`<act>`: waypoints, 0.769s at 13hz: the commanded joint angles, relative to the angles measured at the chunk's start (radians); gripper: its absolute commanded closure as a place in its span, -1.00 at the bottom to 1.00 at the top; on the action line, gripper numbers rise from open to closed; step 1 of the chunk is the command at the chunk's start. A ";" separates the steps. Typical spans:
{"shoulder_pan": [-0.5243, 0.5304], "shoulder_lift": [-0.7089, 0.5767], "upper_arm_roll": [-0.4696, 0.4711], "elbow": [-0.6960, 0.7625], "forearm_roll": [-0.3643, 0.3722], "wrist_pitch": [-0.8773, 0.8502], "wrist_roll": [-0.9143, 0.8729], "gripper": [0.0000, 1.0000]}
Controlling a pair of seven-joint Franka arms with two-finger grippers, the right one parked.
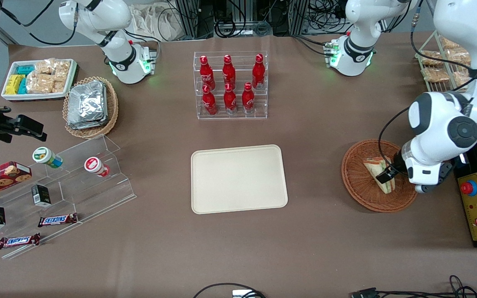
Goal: Place sandwich from basket to tray
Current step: 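Lower the open left gripper over the wrapped sandwich in the basket, then close the left gripper on the sandwich's upright edge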
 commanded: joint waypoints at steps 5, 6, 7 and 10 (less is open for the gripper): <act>0.009 0.001 0.031 -0.127 0.066 0.156 0.023 -1.00; 0.009 0.004 0.033 -0.128 0.066 0.156 0.047 -1.00; 0.013 0.004 0.033 -0.127 0.066 0.149 0.081 -1.00; 0.076 0.039 0.031 -0.127 0.065 0.147 0.225 -1.00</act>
